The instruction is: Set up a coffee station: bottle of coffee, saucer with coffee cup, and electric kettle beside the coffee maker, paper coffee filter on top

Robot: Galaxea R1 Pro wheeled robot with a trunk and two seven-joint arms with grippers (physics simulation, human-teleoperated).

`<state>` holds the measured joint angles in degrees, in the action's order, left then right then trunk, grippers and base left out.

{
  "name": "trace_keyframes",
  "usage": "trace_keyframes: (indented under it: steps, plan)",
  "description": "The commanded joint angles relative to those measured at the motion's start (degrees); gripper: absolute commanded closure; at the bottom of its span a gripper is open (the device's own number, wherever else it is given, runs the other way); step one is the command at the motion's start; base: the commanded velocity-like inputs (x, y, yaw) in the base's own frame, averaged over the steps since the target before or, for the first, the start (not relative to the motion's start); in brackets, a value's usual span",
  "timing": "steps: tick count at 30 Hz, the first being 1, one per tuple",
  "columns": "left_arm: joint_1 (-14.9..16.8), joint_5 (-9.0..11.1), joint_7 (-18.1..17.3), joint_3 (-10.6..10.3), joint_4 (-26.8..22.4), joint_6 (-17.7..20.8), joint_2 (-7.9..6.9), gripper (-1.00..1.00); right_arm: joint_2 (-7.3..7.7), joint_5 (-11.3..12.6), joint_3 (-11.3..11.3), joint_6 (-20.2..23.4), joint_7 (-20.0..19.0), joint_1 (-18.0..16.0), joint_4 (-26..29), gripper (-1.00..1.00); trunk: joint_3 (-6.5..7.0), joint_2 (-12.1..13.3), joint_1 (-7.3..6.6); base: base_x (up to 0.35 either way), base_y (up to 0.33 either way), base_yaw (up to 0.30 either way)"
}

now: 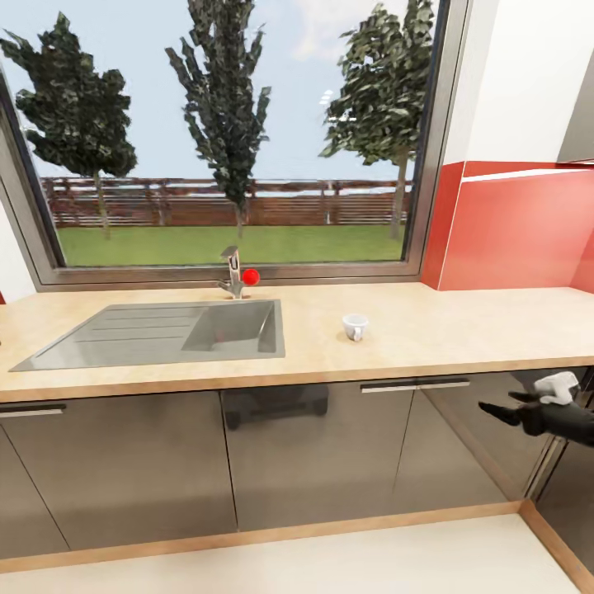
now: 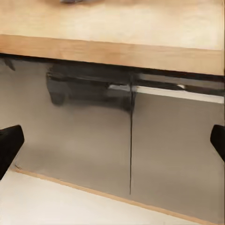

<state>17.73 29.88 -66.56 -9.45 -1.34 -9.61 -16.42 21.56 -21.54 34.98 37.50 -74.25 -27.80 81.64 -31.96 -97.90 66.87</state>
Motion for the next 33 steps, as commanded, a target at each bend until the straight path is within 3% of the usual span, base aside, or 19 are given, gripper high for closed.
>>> trace_keyframes:
  steps: [1,2,5,7,8,9,11,12,15,16,20,22,25,33]
  plan:
    - [0.0,0.4,-0.1,-0.5,0.0,-0.5,-0.01,-1.00,0.88,-0.4,-1.4,2.7,-0.5,-1.9,0.1,-1.00,-0.07,0.0,0.00,0.000,0.000,0.000]
    - [0.0,0.4,-0.1,-0.5,0.0,-0.5,-0.01,-1.00,1.88,-0.5,-3.2,5.5,-0.4,-5.3,0.1,-1.00,-0.07,0.0,0.00,0.000,0.000,0.000]
    - [0.0,0.4,-0.1,-0.5,0.0,-0.5,-0.01,-1.00,2.54,-1.3,-5.7,7.6,-0.3,-10.3,-0.1,-1.00,-0.07,0.0,0.00,0.000,0.000,0.000]
    - [0.0,0.4,-0.1,-0.5,0.0,-0.5,-0.01,-1.00,2.76,-5.3,-9.9,10.6,-0.1,-16.0,-0.7,-1.00,-0.07,0.0,0.00,0.000,0.000,0.000]
    - [0.0,0.4,-0.1,-0.5,0.0,-0.5,-0.01,-1.00,2.79,-8.9,-13.2,13.9,0.0,-20.8,-1.8,-1.00,-0.07,0.0,0.00,0.000,0.000,0.000]
    - [0.0,0.4,-0.1,-0.5,0.0,-0.5,-0.01,-1.00,2.79,-10.8,-15.4,15.9,0.1,-24.2,-3.0,-1.00,-0.07,0.0,0.00,0.000,0.000,0.000]
    - [0.0,0.4,-0.1,-0.5,0.0,-0.5,-0.01,-1.00,2.76,-12.0,-17.4,17.3,0.1,-27.8,-4.8,-1.00,-0.07,0.0,0.00,0.000,0.000,0.000]
    - [0.0,0.4,-0.1,-0.5,0.0,-0.5,-0.01,-1.00,2.68,-13.0,-19.5,18.2,0.3,-31.8,-8.0,-1.00,-0.07,0.0,0.00,0.000,0.000,0.000]
    - [0.0,0.4,-0.1,-0.5,0.0,-0.5,-0.01,-1.00,2.44,-14.7,-23.5,18.9,1.3,-39.0,-16.6,-1.00,-0.07,0.0,0.00,0.000,0.000,0.000]
    - [0.1,0.4,-0.1,-0.5,0.0,-0.5,-0.01,-1.00,1.71,-16.5,-27.6,19.2,3.1,-44.8,-26.0,-1.00,-0.07,0.0,0.00,0.000,0.000,0.000]
    - [0.0,0.4,-0.1,-0.5,0.0,-0.5,-0.01,-1.00,-1.31,-19.7,-35.0,19.4,7.6,-54.2,-42.9,-1.00,-0.07,0.0,0.00,0.000,0.000,0.000]
    - [0.1,0.4,-0.1,-0.5,0.0,-0.5,-0.01,-1.00,-8.07,-23.0,-41.6,19.6,12.1,-61.7,-58.7,-1.00,-0.07,0.0,0.00,0.000,0.000,0.000]
    - [0.1,0.4,-0.1,-0.5,0.0,-0.5,-0.03,-1.00,-10.34,-23.7,-42.8,19.7,12.7,-63.1,-61.8,-1.00,-0.07,0.0,0.00,0.000,0.000,0.000]
    - [0.0,0.4,-0.1,-0.4,0.0,-0.5,-0.09,-1.00,-11.19,-24.0,-43.4,19.7,13.0,-63.8,-63.1,-1.00,-0.07,0.0,0.00,0.026,0.000,0.000]
